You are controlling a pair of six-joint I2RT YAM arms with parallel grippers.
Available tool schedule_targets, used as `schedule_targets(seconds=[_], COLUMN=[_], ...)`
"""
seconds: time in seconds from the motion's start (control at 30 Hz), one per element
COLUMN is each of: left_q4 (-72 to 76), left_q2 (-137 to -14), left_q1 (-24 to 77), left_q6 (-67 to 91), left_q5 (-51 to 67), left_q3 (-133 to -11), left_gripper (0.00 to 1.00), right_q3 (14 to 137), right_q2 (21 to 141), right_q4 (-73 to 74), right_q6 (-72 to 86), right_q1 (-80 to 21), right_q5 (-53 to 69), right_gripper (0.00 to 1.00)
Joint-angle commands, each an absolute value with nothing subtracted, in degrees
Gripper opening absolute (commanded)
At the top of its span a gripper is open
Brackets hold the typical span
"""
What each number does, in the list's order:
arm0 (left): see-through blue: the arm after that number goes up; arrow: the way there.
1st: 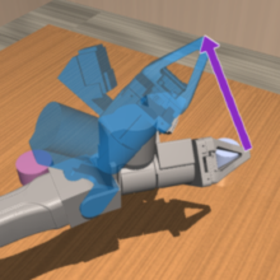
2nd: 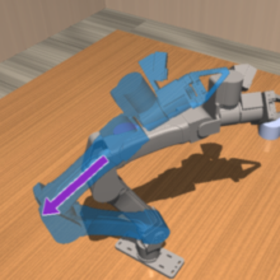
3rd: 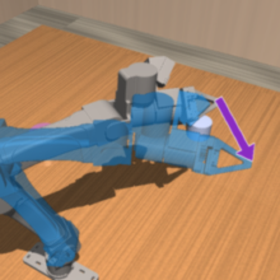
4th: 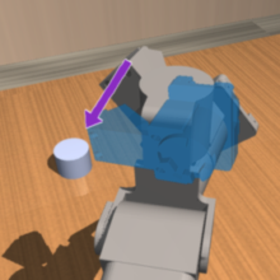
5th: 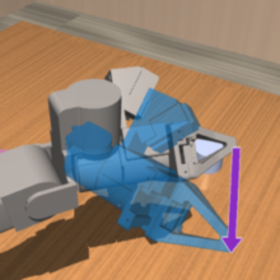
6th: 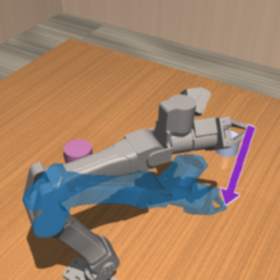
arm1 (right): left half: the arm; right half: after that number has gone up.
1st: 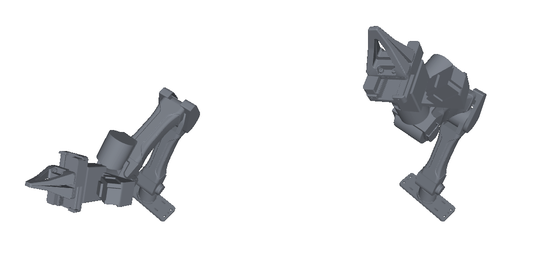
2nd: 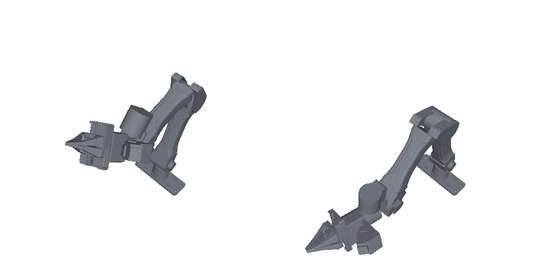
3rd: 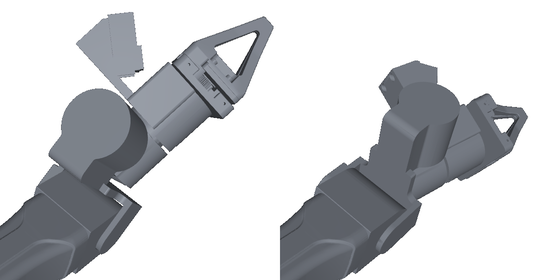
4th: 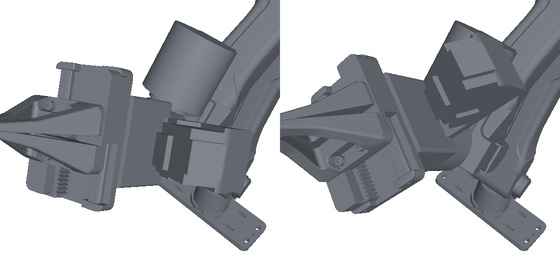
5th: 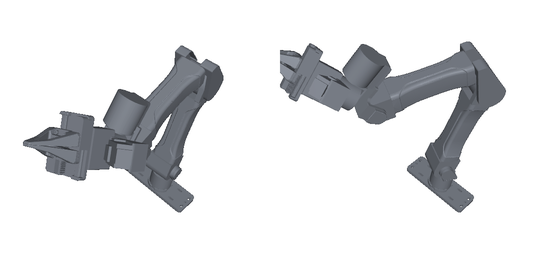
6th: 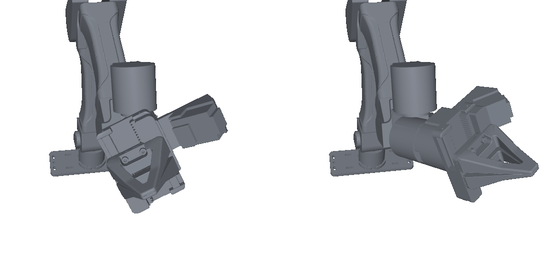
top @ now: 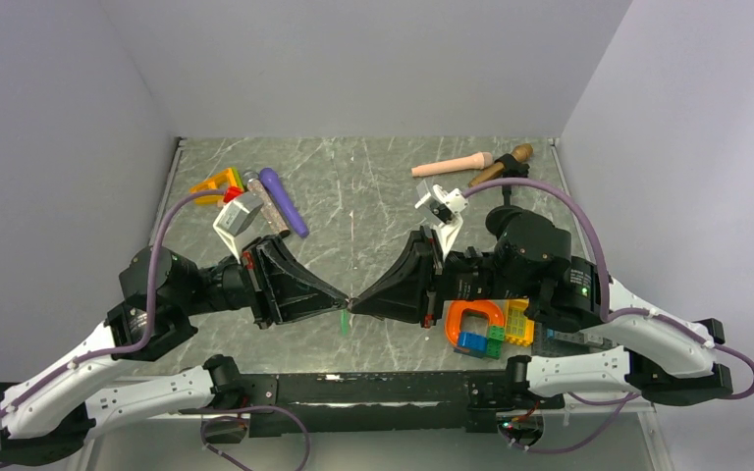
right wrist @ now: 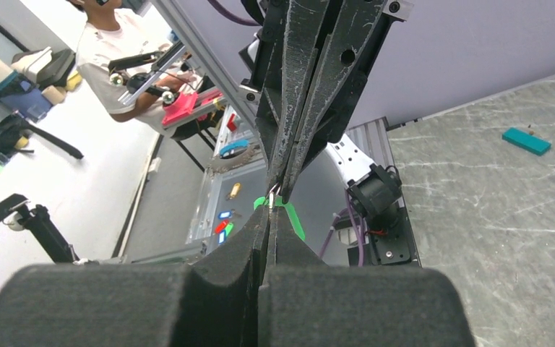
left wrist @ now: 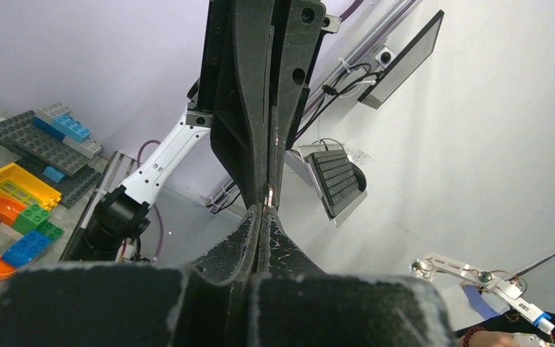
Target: Remove the keys from the keyring
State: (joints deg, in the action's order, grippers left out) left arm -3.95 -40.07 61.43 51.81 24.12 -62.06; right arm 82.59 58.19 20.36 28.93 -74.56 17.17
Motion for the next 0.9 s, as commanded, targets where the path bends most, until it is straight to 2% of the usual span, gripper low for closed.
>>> schedule_targets(seconds=[0.0, 0.53, 0.87], left_q4=[-5.29, 5.38, 15.36], left_q2=[-41.56, -42.51, -38.72], left_q1=[61.13, 61.08, 61.08], left_q6=[52.48, 57.59, 60.87], left_q5=[22.71, 24.59, 15.46], left_q3=[-60.71, -55.78, -50.55], left_gripper=[0.0, 0.0, 0.0], right_q3=[86.18, 86.9, 84.36], right_q2=[58.86, 59.66, 58.11], right_q4=[11.44, 9.14, 7.01], right_q6=[29.15, 29.55, 29.18], right_q1=[-74.84, -74.79, -74.89], right_q5=[20.09, 21.5, 15.25], right_gripper=[0.0, 0.0, 0.0])
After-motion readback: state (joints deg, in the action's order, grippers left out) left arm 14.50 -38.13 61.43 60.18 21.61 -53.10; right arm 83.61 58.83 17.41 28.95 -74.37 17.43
